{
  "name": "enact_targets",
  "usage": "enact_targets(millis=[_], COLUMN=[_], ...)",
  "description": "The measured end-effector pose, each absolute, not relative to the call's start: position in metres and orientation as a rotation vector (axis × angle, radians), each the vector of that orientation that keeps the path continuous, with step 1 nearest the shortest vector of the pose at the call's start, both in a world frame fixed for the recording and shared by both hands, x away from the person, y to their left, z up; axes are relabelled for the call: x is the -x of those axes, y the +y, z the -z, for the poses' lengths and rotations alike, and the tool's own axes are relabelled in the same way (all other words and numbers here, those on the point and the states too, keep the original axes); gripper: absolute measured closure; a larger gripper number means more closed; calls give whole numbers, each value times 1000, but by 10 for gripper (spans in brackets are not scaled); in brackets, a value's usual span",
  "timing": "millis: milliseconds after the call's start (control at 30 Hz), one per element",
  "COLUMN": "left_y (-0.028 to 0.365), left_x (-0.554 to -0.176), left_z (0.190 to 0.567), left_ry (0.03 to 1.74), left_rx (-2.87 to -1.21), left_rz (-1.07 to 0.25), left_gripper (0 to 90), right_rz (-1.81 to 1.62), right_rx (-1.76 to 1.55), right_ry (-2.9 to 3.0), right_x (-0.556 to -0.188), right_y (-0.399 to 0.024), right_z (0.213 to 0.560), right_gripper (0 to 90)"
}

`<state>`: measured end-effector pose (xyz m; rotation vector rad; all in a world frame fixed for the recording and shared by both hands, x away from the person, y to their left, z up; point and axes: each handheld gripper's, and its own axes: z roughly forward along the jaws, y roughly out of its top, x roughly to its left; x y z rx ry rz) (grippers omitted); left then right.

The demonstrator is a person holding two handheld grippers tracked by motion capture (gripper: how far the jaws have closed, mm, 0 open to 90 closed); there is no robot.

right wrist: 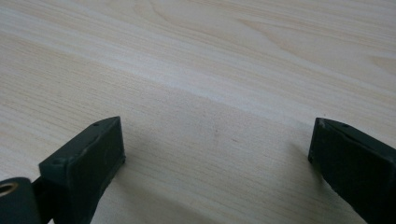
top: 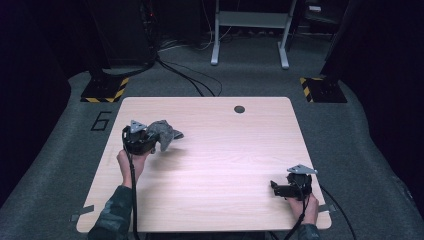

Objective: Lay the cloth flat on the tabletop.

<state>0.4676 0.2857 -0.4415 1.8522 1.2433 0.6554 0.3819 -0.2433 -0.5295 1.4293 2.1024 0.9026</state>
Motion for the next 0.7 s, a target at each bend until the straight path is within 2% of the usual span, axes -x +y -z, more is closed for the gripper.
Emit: enact_targets(millis=[700], left_y=[262], left_x=[-440], left_z=[424], left_ry=[1084], left_rx=[-1883], left_rz=[-591], left_gripper=[683], right_rz=[-902], right_rx=[-1429], right_ry=[2102], right_x=[-382], right_y=[-243], right_z=[529], right_gripper=[32])
